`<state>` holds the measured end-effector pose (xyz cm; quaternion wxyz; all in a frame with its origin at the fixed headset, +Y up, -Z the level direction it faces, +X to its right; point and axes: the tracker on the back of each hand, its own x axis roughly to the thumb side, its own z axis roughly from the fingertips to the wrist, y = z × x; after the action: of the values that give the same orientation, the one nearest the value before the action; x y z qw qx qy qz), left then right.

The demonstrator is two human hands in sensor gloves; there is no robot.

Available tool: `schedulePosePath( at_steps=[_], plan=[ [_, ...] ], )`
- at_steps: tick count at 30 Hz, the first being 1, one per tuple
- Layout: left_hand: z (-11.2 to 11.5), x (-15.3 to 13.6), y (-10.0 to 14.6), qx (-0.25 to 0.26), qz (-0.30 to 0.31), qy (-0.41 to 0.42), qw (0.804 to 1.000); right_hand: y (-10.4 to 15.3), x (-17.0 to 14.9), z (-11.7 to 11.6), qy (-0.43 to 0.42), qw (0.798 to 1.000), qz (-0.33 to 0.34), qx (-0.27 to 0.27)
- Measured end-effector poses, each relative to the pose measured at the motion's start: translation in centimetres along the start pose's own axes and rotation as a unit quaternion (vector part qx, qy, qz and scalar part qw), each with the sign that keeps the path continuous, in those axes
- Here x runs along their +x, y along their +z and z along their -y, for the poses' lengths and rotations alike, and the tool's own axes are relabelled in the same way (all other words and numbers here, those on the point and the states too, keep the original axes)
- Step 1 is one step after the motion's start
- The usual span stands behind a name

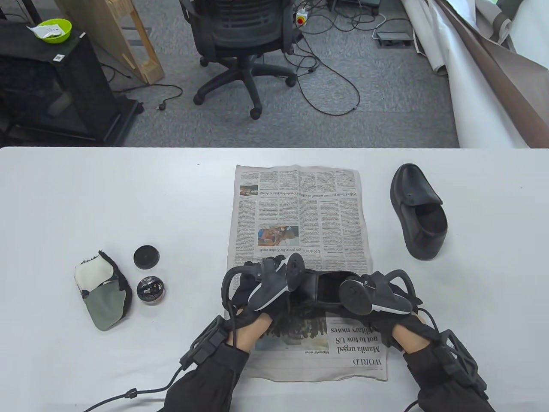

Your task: Dip and apply built-in sponge shoe polish on shoes

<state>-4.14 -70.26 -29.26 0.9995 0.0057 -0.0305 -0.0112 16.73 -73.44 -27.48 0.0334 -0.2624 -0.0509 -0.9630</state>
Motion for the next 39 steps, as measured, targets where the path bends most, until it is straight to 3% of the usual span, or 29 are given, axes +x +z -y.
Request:
schedulePosePath(
  at_steps=[11,14,21,30,39],
  plan=[
    [-0.8,-3.6,0.8,-0.061,-0.059,-0.045,0.995,0.0,0.1,0.0,0.006,1.0,-0.009,-0.003],
    [-1.1,-3.4,1.1,-0.088,-0.045,-0.045,0.994,0.0,0.1,0.0,0.004,1.0,-0.01,-0.003],
    [-1.5,-1.1,2.2,-0.143,0.042,0.072,0.986,0.0,0.1,0.0,0.001,1.0,-0.007,-0.001],
    [-1.5,1.7,1.7,-0.021,0.033,0.075,0.996,0.0,0.0,0.0,-0.002,1.0,0.001,0.002],
    [-0.4,2.0,-1.2,-0.01,-0.004,-0.029,1.0,0.0,-0.1,0.0,-0.005,1.0,-0.003,-0.007]
  ],
)
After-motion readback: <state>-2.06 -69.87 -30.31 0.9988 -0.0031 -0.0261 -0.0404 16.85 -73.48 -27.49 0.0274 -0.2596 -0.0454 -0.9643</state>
